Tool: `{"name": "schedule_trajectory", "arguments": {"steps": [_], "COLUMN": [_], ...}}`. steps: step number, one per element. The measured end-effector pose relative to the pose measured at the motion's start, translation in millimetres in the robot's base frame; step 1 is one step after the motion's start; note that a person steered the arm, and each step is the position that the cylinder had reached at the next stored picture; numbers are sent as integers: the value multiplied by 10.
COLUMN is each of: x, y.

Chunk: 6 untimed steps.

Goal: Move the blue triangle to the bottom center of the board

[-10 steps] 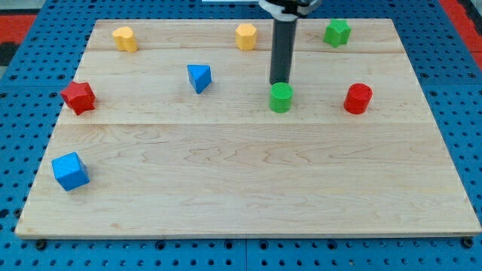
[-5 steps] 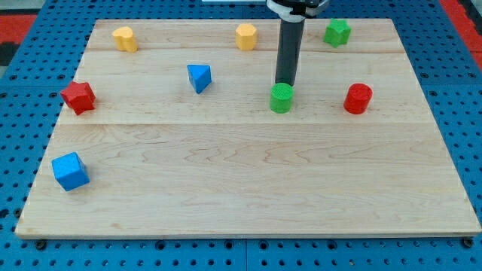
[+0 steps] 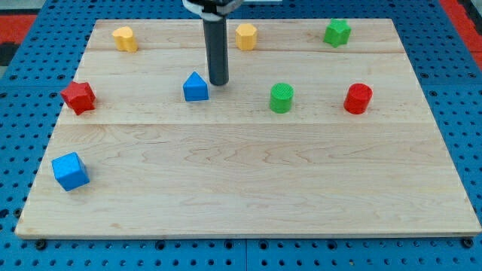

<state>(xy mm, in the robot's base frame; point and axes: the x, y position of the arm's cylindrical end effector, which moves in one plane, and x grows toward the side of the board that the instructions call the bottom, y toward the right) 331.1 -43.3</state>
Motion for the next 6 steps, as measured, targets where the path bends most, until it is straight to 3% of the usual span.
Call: {"name": "schedule_trajectory", "arguments": {"steps": [1, 2, 4, 6], "x": [-681, -413, 507, 8], "y": [-349, -870, -473, -46]}}
